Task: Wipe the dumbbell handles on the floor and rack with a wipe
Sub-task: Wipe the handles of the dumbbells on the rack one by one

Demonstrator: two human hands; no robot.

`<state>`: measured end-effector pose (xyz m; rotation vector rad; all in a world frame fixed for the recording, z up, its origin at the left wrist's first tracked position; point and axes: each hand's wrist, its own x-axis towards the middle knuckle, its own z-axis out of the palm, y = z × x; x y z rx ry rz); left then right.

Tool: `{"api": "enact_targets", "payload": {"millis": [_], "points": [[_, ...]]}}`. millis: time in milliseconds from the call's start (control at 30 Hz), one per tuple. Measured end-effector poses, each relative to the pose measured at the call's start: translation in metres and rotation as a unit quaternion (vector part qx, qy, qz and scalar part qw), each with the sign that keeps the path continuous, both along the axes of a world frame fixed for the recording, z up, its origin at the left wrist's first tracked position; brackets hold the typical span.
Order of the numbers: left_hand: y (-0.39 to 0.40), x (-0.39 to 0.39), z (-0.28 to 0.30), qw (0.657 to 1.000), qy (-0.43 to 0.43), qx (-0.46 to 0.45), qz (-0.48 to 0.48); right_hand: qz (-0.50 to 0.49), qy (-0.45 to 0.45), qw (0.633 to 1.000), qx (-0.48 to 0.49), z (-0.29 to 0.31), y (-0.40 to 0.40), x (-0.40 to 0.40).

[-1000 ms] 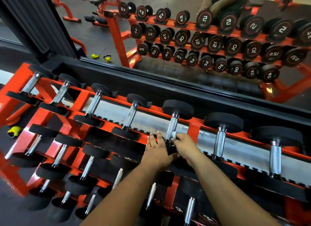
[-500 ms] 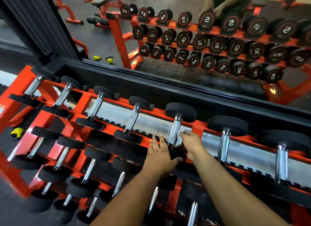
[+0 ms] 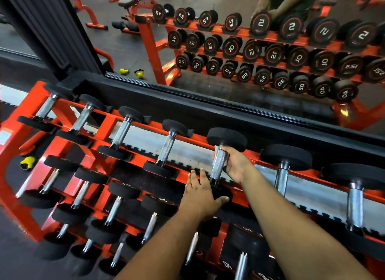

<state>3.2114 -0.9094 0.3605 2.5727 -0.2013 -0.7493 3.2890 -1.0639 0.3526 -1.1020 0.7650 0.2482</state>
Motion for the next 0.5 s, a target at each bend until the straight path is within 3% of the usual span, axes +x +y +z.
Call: {"api": "enact_targets", "payload": {"millis": [133,233,367,500], "points": [[0.001,0.002,-0.003,1.000,0.001,0.001,0.000,-0.024,0.027,0.997,-0.063,-0.007,0.010,0.000],[0.000,0.002,-0.002,1.000,0.005,0.000,0.000,-0.042,0.053,0.996,-0.049,0.000,0.016,0.009],[0.000,0.001,0.000,1.000,0.005,0.004,-0.002,0.007,0.036,0.999,0.001,0.002,0.011,0.011],[0.000,0.002,-0.002,1.000,0.005,0.008,-0.006,-0.015,0.024,0.999,-0.039,-0.006,0.006,0.006]]}}
